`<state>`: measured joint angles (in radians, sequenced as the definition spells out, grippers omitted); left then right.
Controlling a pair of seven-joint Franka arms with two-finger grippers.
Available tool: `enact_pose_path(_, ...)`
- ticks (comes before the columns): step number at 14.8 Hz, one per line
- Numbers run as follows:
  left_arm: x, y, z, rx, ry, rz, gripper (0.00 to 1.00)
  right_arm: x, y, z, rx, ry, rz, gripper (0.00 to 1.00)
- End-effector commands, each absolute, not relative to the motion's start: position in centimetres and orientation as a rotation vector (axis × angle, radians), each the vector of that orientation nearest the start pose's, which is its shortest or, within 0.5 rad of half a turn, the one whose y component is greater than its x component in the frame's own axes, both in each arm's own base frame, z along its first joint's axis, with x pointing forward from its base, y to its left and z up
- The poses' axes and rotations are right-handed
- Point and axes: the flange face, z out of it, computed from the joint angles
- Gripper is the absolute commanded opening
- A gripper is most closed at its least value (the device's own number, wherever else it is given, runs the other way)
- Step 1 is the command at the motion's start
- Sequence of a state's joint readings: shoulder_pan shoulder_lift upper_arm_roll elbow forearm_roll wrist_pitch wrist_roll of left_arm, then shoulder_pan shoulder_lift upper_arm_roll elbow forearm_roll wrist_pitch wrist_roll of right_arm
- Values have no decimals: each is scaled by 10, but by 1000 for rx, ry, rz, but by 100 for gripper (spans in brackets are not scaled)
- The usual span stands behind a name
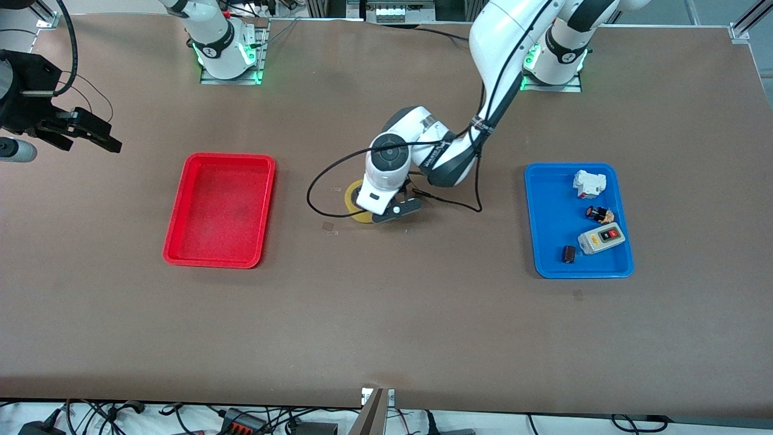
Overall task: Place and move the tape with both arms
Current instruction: 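Lift the tape roll and carry it toward the table's middle, then release the tape with the left gripper while the right gripper approaches it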
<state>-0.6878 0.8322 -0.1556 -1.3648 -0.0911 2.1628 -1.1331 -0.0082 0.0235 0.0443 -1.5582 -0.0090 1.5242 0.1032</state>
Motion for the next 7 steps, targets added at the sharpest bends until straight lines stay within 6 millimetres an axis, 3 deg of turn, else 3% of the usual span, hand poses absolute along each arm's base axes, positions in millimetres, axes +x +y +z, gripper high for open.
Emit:
enact_pose_path(1, 520, -550, 227, -3188, -684, 252, 38, 557, 27, 615, -3151, 73, 64, 98)
enact_pose_path(2, 522, -549, 227, -3188, -683, 244, 76, 557, 30, 614, -3152, 65, 66, 98)
enact_pose_path(3, 523, -548, 227, -3185, -680, 234, 100, 557, 31, 614, -3150, 65, 64, 98)
enact_pose_path(5, 525, -545, 229, -3180, -685, 232, 100, 559, 34, 609, -3149, 56, 72, 98)
enact_pose_path(7, 536, -536, 244, -3182, -710, 203, 100, 561, 54, 605, -3150, 7, 74, 98)
